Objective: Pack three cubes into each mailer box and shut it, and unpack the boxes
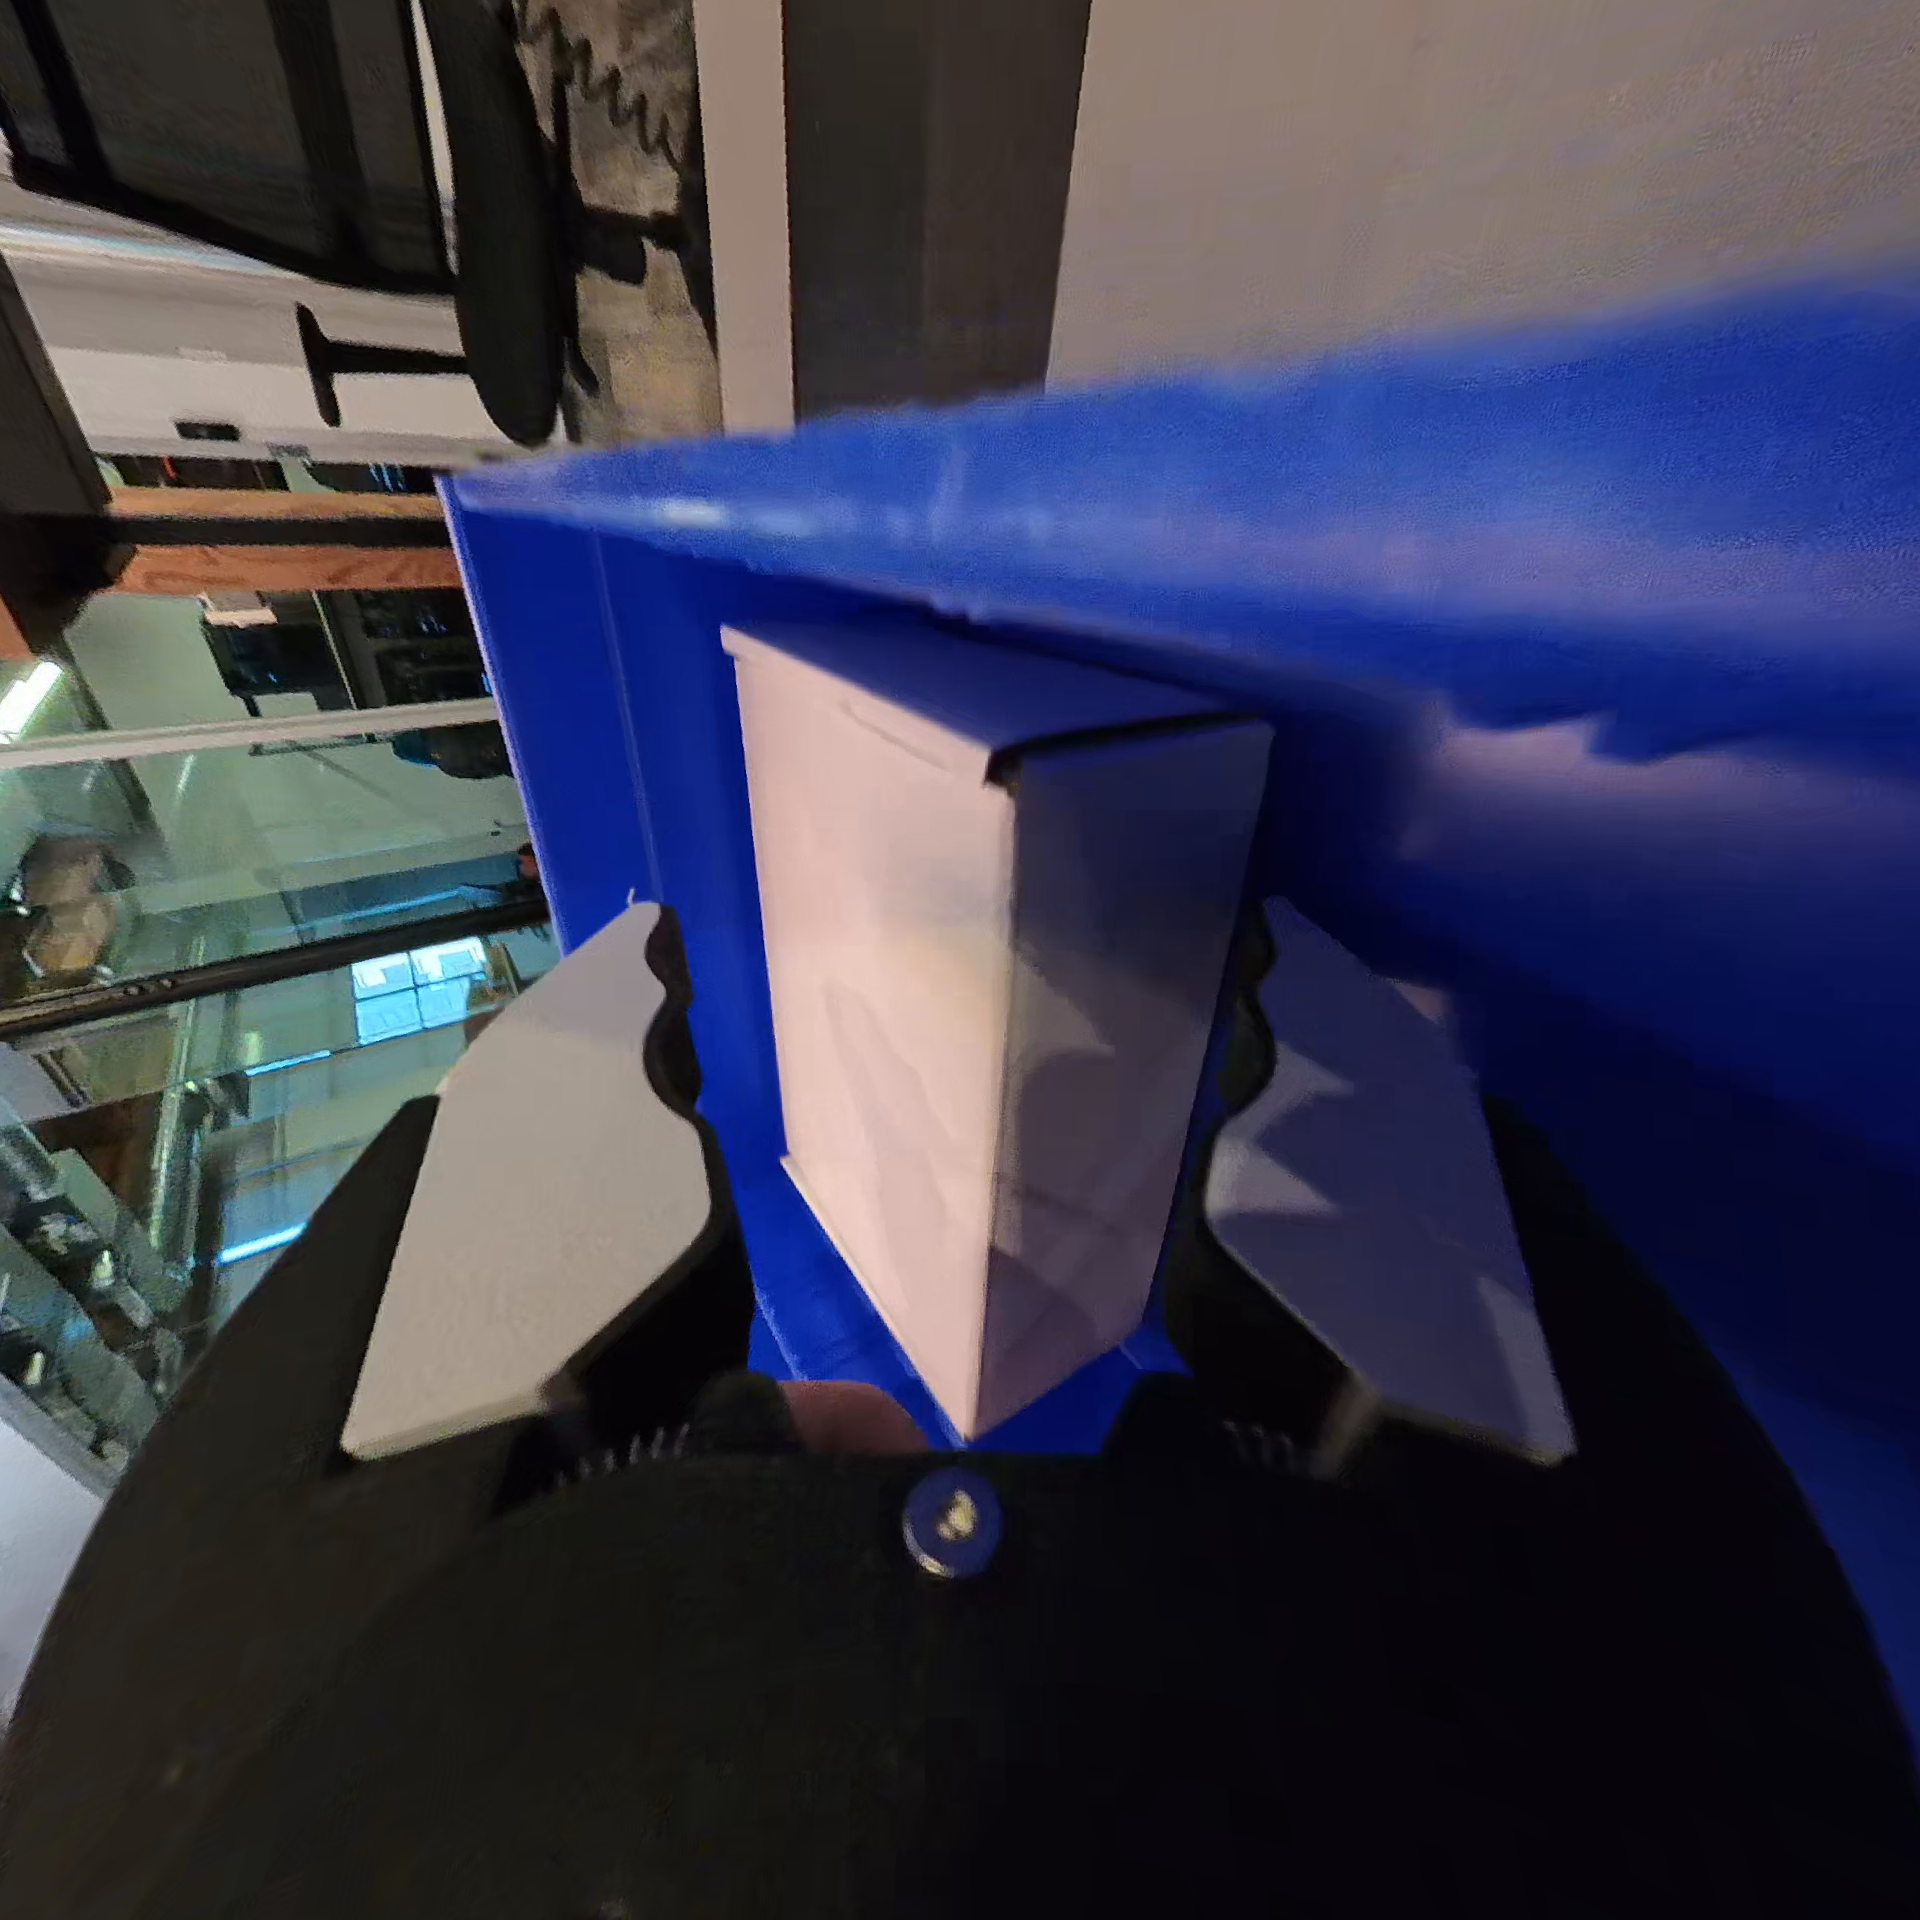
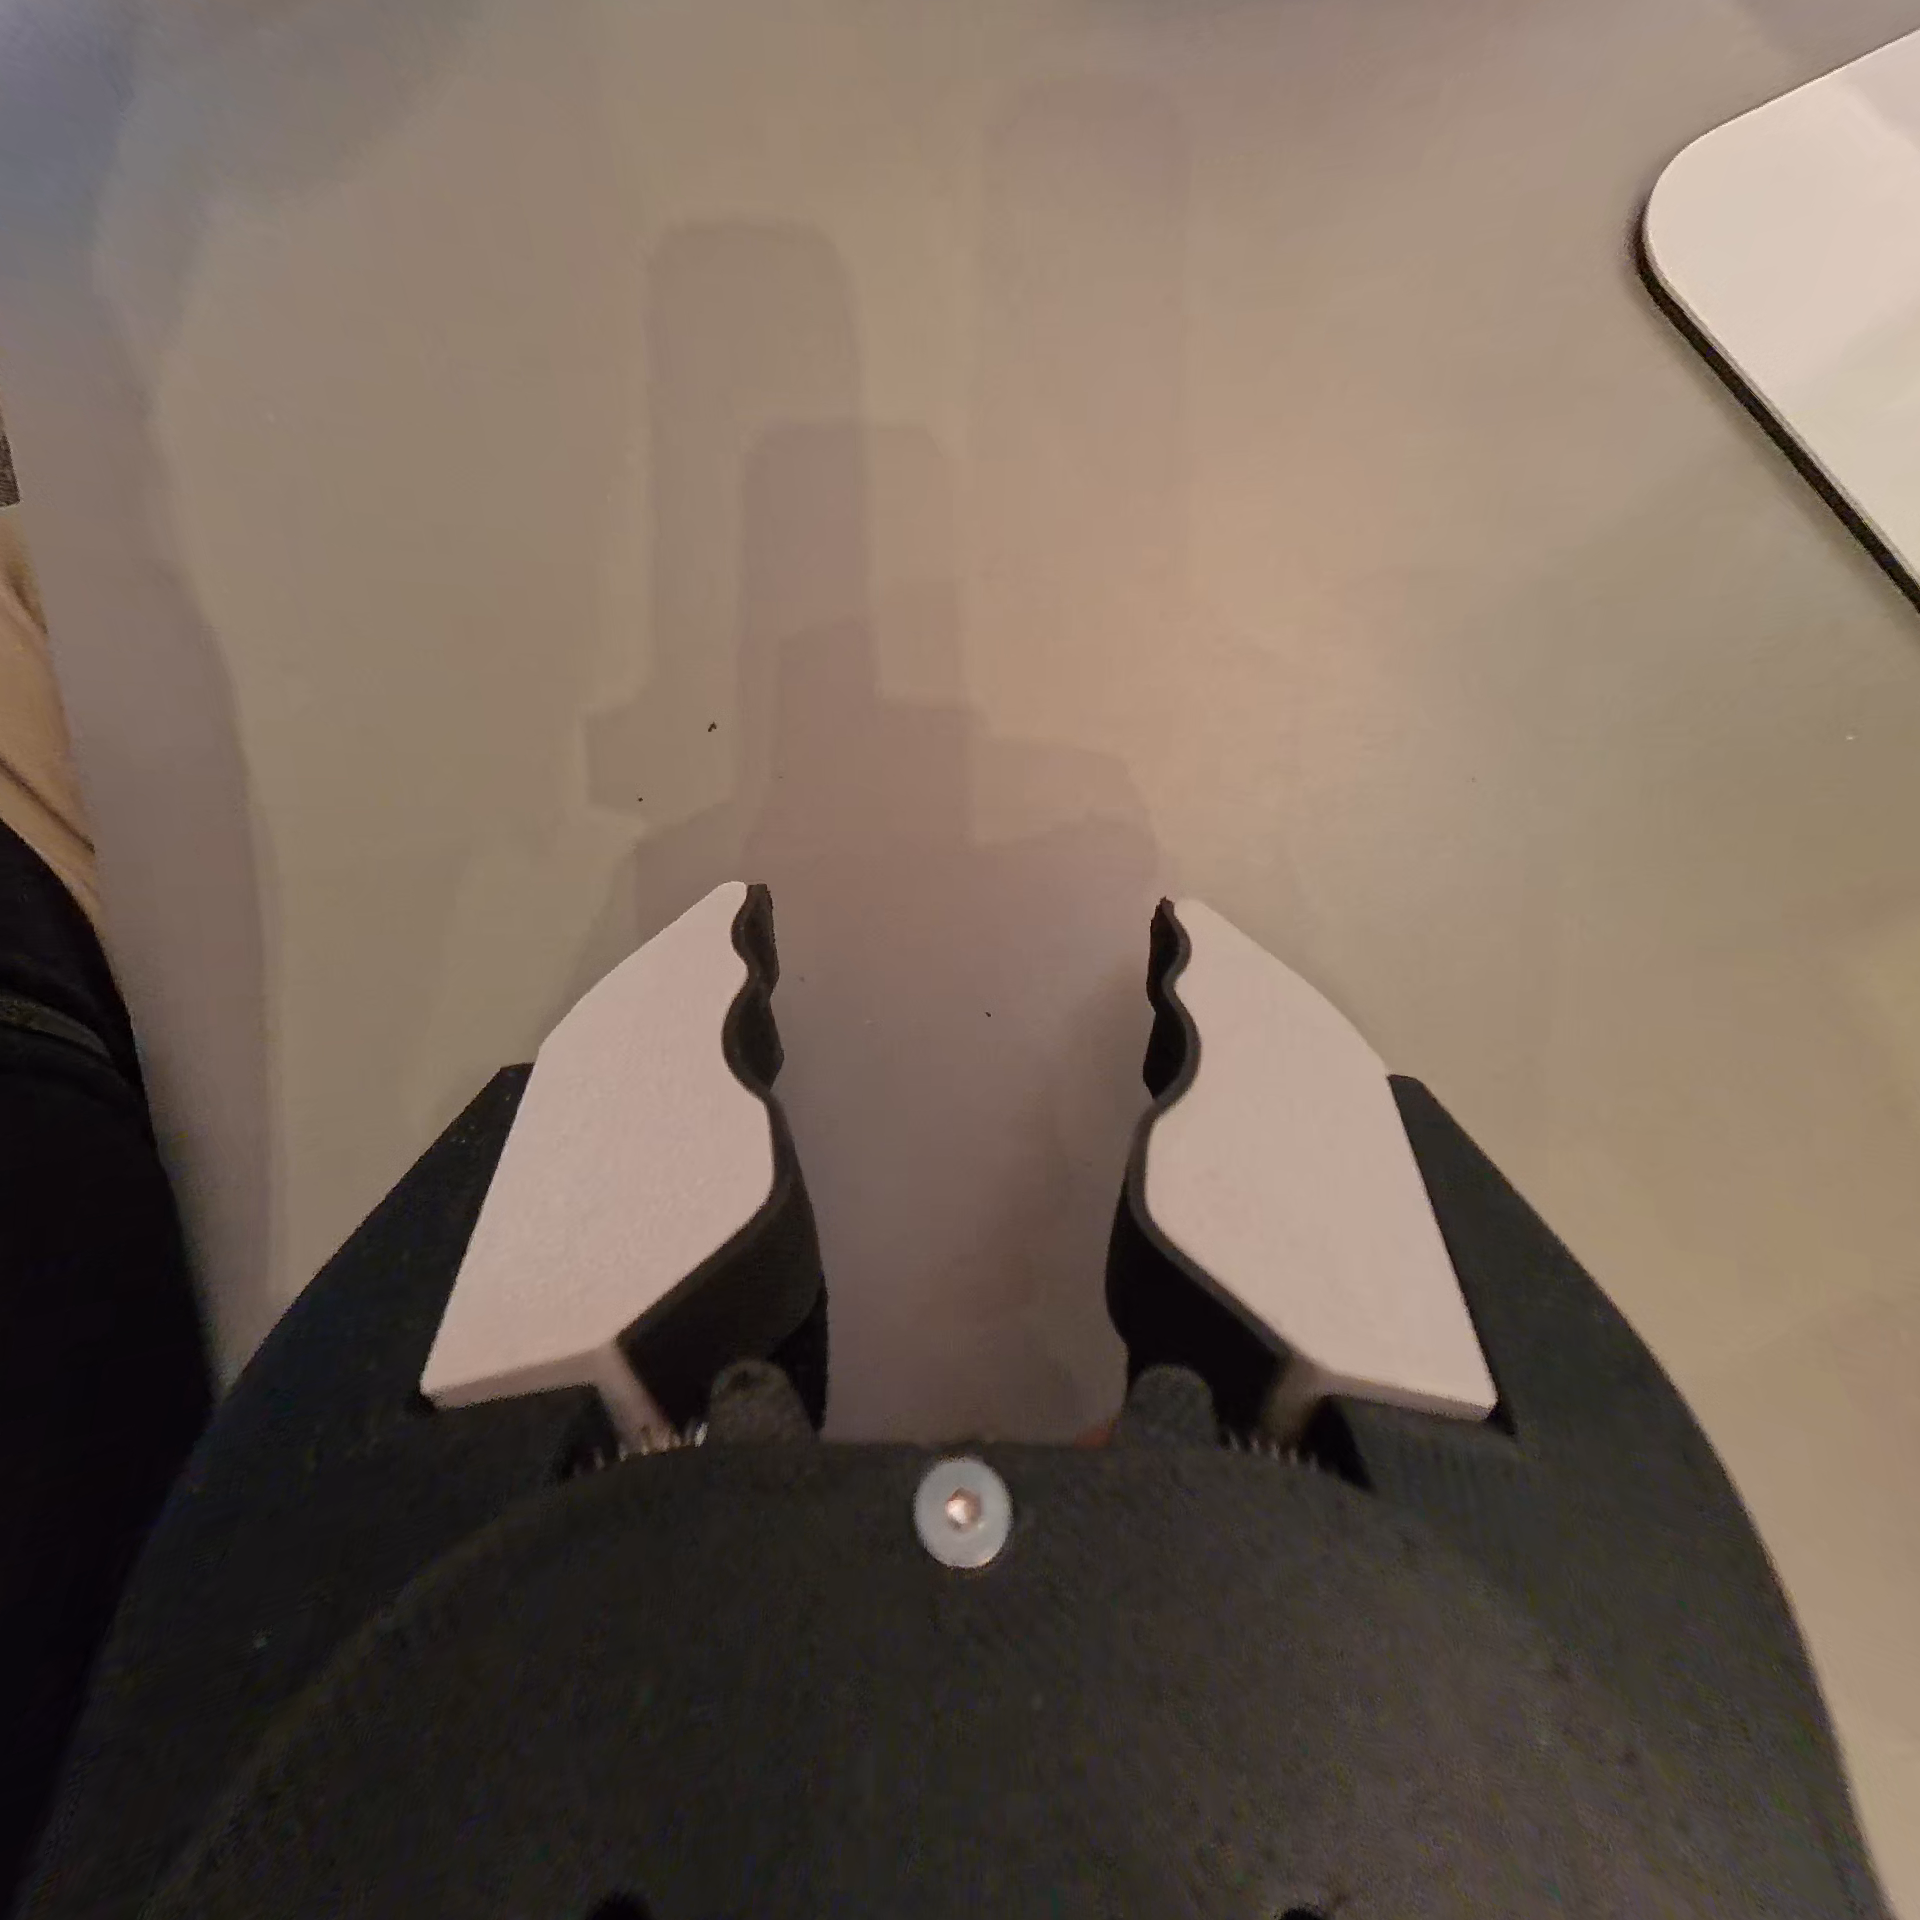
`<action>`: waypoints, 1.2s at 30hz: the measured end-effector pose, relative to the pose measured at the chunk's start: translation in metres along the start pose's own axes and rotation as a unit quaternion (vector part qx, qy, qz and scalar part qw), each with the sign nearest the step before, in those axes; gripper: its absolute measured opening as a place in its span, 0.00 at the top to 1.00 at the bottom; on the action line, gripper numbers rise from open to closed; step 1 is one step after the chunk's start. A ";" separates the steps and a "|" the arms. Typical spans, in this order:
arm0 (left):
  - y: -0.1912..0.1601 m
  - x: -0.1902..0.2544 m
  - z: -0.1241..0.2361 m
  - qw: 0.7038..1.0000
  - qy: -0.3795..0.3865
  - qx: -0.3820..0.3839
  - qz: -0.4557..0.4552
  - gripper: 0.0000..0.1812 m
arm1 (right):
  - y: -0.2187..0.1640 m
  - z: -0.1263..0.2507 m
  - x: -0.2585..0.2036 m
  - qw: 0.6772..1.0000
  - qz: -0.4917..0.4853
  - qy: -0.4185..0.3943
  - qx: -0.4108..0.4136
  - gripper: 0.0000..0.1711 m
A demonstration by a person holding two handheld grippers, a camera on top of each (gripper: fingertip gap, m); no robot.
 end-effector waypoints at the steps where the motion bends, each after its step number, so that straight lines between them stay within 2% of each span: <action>1: 0.002 0.000 -0.002 1.000 0.001 0.006 0.000 0.47 | 0.000 0.000 0.000 1.000 0.001 0.000 0.000 0.60; 2: 0.003 -0.001 -0.003 1.000 0.001 0.008 0.002 0.48 | 0.000 0.000 0.000 1.000 0.000 -0.001 0.000 0.60; 4: 0.004 -0.007 -0.004 1.000 0.026 0.000 0.003 0.44 | 0.000 0.000 0.000 1.000 0.000 -0.002 0.000 0.60; 9: 0.000 -0.025 0.009 0.989 0.148 0.010 -0.015 0.70 | 0.000 0.001 0.000 1.000 0.000 -0.001 0.000 0.60; 10: -0.004 -0.032 0.010 0.984 0.175 0.001 -0.010 0.72 | 0.000 0.001 0.000 1.000 0.001 -0.001 0.001 0.60; 11: -0.006 -0.035 0.009 0.984 0.178 0.004 -0.001 0.70 | 0.000 0.001 0.000 1.000 0.001 0.000 0.001 0.60; 12: -0.008 -0.036 0.006 0.986 0.165 0.006 0.012 0.70 | 0.000 0.001 0.000 1.000 0.001 0.000 0.001 0.60; 14: -0.010 -0.036 0.000 0.987 0.160 -0.009 0.015 0.63 | 0.000 0.001 0.000 1.000 0.001 -0.001 0.001 0.60; 17: -0.001 -0.023 -0.004 0.995 0.098 0.029 -0.004 0.57 | 0.000 0.002 0.001 1.000 -0.001 -0.002 0.001 0.60; 19: 0.001 -0.012 -0.008 0.998 0.029 0.047 0.006 0.53 | 0.000 0.002 0.001 1.000 -0.002 -0.002 0.001 0.60; 20: -0.002 -0.013 -0.012 0.999 0.039 0.033 0.010 0.50 | 0.000 0.001 0.001 1.000 -0.003 0.000 0.000 0.60; 26: 0.001 -0.020 -0.038 0.996 -0.036 0.028 0.082 0.60 | -0.001 0.000 -0.001 1.000 -0.001 0.003 -0.002 0.60; 27: 0.001 -0.021 -0.043 0.997 -0.030 0.016 0.067 0.65 | -0.001 0.001 0.000 1.000 -0.003 0.002 -0.002 0.60; 36: 0.001 -0.026 -0.044 0.997 0.011 0.024 0.068 0.70 | -0.001 0.001 0.001 1.000 -0.007 0.006 0.001 0.60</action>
Point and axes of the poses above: each gripper's, where its closed fingertips meet, z back along the fingers, y out of its top, x = y × z across the jaws, the point moved 6 cm from there along z, back along the fingers, and after that the axes turned 10 degrees about -y, right-handed, at the moved point
